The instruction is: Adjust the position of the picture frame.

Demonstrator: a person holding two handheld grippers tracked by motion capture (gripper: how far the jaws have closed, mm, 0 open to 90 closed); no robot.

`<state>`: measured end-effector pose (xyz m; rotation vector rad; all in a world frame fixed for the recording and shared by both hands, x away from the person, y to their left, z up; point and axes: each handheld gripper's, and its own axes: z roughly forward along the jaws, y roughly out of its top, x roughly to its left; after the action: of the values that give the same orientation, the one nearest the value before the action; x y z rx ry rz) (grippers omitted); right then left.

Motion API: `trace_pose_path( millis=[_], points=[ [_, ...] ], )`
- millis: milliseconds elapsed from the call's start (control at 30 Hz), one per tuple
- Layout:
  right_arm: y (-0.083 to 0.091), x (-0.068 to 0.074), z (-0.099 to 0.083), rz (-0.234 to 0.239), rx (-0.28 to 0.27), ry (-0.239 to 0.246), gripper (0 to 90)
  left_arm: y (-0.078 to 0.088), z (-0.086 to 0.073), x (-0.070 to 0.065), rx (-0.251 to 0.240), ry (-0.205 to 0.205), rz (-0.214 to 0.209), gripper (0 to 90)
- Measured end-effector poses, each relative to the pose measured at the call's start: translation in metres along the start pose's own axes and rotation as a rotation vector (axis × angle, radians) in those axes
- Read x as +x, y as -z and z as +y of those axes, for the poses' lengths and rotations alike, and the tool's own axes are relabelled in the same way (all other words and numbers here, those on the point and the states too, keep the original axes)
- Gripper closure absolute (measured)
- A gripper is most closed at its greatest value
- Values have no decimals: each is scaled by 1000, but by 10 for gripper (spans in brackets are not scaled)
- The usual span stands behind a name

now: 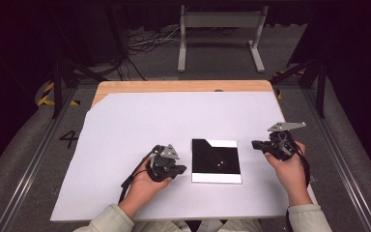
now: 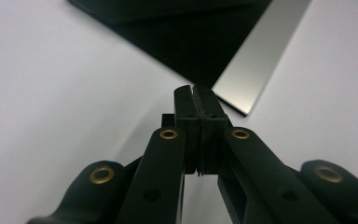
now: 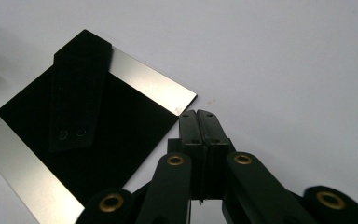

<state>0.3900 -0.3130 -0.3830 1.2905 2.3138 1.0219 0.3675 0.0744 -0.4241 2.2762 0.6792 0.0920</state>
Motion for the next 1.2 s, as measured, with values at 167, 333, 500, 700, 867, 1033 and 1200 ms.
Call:
trace_pose_path(
  millis=[167, 333, 500, 700, 867, 1033, 1200],
  points=[
    [-17, 2, 6, -15, 52, 8, 900, 21, -8, 14, -38, 46, 42, 886],
    [-36, 4, 10, -37, 88, 41, 900, 39, -16, 26, -54, 63, 108, 879],
    [-54, 3, 15, -44, 124, 62, 900, 53, -24, 36, -75, 93, 134, 872],
    [-73, 2, 15, -54, 140, 46, 900, 57, -28, 41, -80, 116, 149, 868],
    [-78, 0, 16, -74, 126, 32, 900, 58, -30, 42, -80, 118, 150, 863],
    [-80, 1, 17, -74, 124, 29, 900, 58, -30, 43, -85, 124, 149, 860],
    [-83, 3, 20, -78, 123, 44, 900, 57, -30, 43, -81, 126, 149, 857]
  ],
)
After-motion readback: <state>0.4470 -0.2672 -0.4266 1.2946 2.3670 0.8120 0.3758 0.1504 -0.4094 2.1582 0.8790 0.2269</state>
